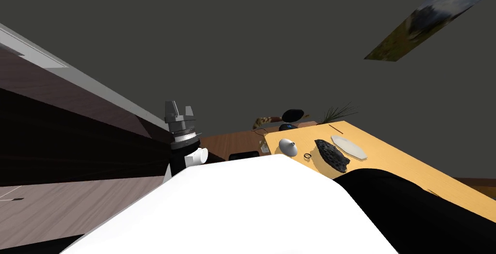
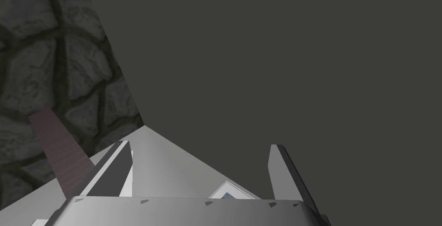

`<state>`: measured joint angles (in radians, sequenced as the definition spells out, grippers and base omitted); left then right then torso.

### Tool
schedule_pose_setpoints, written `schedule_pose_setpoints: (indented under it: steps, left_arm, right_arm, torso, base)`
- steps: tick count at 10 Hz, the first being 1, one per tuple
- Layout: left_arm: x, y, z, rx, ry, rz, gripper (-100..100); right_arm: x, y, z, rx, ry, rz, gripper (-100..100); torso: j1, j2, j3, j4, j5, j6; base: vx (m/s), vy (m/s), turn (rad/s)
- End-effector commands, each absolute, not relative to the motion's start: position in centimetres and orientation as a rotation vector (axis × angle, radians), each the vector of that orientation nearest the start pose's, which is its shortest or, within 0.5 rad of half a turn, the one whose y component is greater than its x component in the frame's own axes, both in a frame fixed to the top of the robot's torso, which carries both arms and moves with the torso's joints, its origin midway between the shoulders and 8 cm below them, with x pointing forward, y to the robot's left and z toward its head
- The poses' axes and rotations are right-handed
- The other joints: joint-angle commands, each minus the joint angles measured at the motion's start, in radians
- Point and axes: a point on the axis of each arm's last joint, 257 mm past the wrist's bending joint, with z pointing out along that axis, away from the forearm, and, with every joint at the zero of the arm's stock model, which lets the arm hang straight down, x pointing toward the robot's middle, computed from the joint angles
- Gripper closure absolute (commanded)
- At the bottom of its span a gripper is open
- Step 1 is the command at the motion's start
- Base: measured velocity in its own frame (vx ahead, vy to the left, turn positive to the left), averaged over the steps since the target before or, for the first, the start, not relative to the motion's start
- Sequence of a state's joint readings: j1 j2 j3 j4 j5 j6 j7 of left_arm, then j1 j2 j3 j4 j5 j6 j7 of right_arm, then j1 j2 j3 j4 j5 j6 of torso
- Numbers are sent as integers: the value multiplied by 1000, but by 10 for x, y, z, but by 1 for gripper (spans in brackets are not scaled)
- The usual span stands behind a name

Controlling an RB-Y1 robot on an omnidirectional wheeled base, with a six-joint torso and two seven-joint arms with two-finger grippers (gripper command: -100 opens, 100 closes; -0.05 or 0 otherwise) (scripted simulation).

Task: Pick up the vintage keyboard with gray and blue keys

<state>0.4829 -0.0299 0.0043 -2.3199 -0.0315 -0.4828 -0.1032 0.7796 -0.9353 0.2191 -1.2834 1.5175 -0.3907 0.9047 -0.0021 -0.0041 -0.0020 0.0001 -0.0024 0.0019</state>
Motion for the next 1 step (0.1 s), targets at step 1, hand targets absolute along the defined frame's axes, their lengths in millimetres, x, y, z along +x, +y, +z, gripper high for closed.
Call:
schedule_pose_setpoints:
  steps: [1]
  left_arm:
    - [339,277,44,-591,602,-1194,0]
  right_arm:
    - [-7,-518,-522,-2131,2101,-213,0]
  torso:
    - [0,0,0,0,0,0]
  base:
    - [0,0,0]
